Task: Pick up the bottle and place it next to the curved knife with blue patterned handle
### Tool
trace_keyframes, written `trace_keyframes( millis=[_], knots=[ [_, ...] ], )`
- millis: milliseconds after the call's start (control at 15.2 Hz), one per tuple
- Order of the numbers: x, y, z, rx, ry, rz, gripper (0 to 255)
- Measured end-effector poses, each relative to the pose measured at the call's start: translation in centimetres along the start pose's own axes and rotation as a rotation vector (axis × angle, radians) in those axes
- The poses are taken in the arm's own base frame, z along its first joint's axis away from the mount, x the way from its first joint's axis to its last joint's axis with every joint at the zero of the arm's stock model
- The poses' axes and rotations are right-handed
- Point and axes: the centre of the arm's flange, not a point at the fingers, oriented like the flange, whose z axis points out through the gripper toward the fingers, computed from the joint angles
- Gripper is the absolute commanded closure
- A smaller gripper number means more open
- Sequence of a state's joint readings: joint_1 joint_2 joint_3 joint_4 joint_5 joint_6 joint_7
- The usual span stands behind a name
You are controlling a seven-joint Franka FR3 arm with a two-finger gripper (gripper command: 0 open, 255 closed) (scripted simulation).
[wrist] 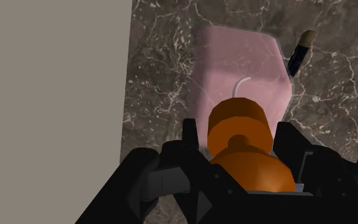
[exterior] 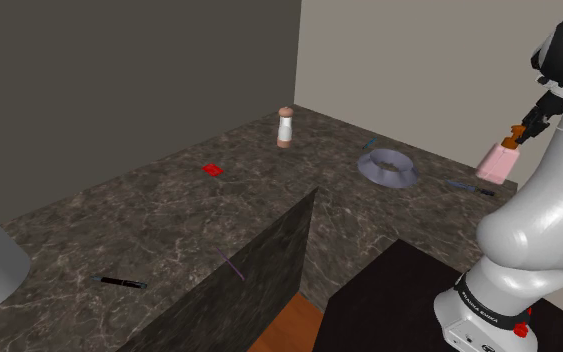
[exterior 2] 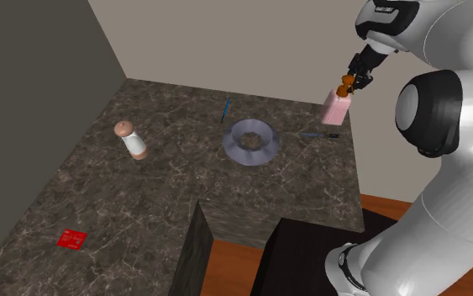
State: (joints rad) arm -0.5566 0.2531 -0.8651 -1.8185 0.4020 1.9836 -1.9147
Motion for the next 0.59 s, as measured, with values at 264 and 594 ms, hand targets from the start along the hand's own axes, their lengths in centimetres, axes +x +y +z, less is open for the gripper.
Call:
trace_keyframes(
  millis=[264,594],
  knots=[
    [-0.4,0.0,2.2,0.0,0.0,0.0,255],
    [-0.5,-0.2,2.9,0.0,0.0,0.0,255]
  ],
)
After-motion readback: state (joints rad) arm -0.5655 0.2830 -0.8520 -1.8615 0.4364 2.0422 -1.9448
